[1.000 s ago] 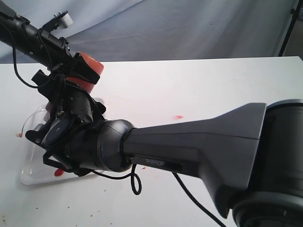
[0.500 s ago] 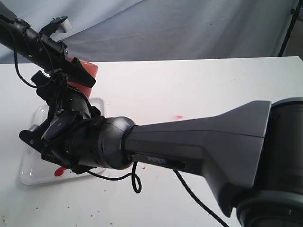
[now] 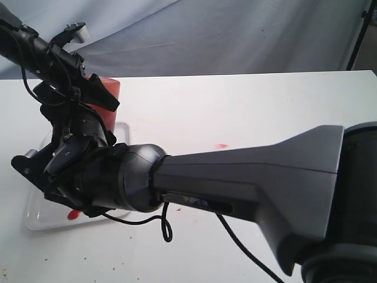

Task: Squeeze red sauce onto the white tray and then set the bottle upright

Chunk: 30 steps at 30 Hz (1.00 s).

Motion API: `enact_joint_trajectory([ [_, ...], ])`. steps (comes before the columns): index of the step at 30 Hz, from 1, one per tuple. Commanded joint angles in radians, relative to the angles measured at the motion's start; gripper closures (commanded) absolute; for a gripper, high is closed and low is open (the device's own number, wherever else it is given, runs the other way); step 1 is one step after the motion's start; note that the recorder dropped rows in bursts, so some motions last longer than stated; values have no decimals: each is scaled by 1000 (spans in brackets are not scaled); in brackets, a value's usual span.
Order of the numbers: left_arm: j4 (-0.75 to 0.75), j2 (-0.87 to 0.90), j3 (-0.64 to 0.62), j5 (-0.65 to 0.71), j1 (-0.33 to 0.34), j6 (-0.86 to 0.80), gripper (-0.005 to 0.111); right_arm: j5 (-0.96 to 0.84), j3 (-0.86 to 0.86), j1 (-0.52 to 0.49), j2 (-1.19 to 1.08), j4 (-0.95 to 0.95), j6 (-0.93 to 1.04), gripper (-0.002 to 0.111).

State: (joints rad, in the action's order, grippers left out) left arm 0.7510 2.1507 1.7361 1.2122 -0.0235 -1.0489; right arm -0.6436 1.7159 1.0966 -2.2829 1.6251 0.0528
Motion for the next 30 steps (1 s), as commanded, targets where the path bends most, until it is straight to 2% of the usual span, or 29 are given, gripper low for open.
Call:
enact_joint_trajectory([
  [1,24,-11,0,9,4,-7,107,-5,7,1,44,-111,-183,43],
  [5,24,-11,0,9,4,-7,107,53,7,1,116,-329,-304,47],
  [8,24,-11,0,9,4,-7,107,40,7,0,162,-500,-309,49],
  [11,24,-11,0,9,4,-7,107,-8,7,-9,192,-591,-304,49],
  [18,24,-11,0,9,6,-18,107,2,-2,-70,254,-818,-304,49],
  [24,34,-47,0,9,22,-20,107,128,-134,-158,320,-965,-349,49],
  [27,39,-78,0,9,24,-20,107,252,-223,-203,362,-1030,-396,49],
  [28,189,-311,-195,9,24,-163,107,1178,-305,-325,115,-1235,-548,28],
  [30,189,-311,-195,9,24,-163,107,1177,-305,-317,102,-1235,-550,38],
])
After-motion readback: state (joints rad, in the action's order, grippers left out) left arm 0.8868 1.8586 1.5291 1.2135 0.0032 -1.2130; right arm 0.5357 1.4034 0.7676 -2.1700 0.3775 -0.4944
